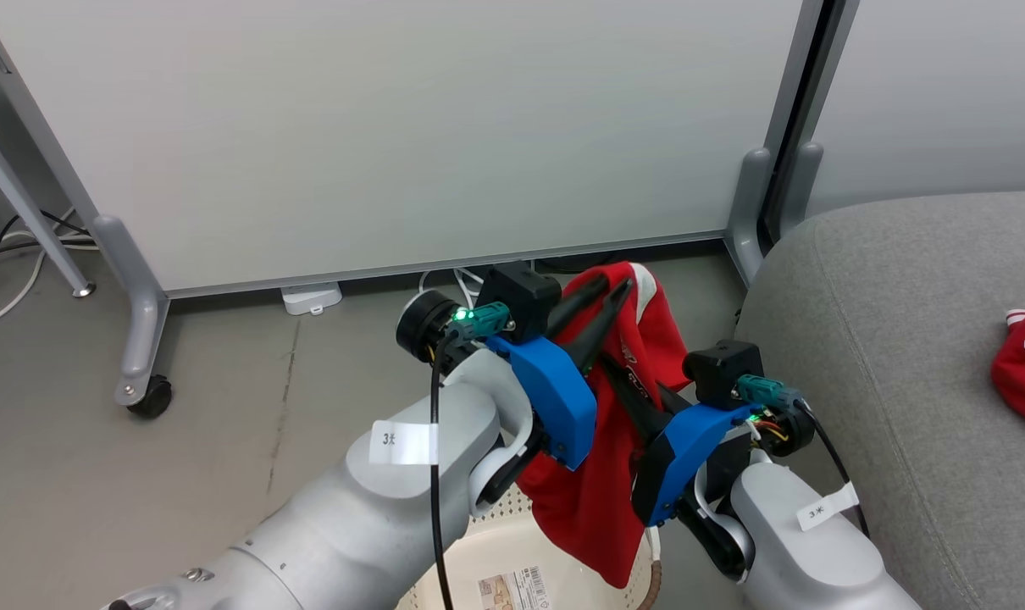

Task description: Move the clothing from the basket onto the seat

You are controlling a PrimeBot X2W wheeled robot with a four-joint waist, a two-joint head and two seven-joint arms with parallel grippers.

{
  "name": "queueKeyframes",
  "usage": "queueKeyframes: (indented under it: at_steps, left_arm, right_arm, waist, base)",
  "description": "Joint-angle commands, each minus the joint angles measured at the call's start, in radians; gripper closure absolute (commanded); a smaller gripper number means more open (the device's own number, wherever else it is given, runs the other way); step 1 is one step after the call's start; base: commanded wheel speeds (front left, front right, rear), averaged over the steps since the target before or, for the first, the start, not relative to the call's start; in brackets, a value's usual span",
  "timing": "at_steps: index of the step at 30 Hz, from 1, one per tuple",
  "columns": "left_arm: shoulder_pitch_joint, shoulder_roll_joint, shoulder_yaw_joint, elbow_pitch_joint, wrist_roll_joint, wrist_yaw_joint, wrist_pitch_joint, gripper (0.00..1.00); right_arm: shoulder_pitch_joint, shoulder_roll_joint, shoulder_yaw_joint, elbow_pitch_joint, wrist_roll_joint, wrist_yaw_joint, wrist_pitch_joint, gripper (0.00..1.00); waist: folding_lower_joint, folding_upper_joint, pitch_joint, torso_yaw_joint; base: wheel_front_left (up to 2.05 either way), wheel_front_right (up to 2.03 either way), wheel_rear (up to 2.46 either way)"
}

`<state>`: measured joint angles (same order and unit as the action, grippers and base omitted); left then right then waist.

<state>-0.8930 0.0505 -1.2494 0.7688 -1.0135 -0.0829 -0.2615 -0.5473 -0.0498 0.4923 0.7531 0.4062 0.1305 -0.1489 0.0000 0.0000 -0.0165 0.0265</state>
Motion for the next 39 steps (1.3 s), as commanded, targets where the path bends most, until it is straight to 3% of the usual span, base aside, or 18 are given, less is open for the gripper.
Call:
queueKeyframes:
  at_steps: [1, 23, 39]
  left_arm:
    - [0.003, 0.000, 0.011, -0.006, 0.018, 0.006, -0.005, 0.00]
    - [0.389, 0.118, 0.466, -0.270, 0.424, -0.007, -0.005, 0.00]
    - [0.657, 0.119, 0.773, -0.381, 0.597, -0.037, -0.005, 0.00]
  right_arm:
    - [-0.015, -0.001, 0.001, 0.002, -0.002, 0.000, -0.006, 1.00]
    - [0.000, -0.001, -0.080, -0.042, -0.042, 0.000, -0.013, 1.00]
    - [0.027, -0.001, -0.131, -0.081, -0.076, 0.000, 0.004, 1.00]
  waist:
    - [0.0000, 0.0000, 0.000, -0.001]
    - [0.0000, 0.0000, 0.038, 0.028]
    - [0.0000, 0.0000, 0.055, 0.032]
  base:
    - [0.00, 0.00, 0.00]
    - [0.00, 0.00, 0.00]
    - [0.00, 0.00, 0.00]
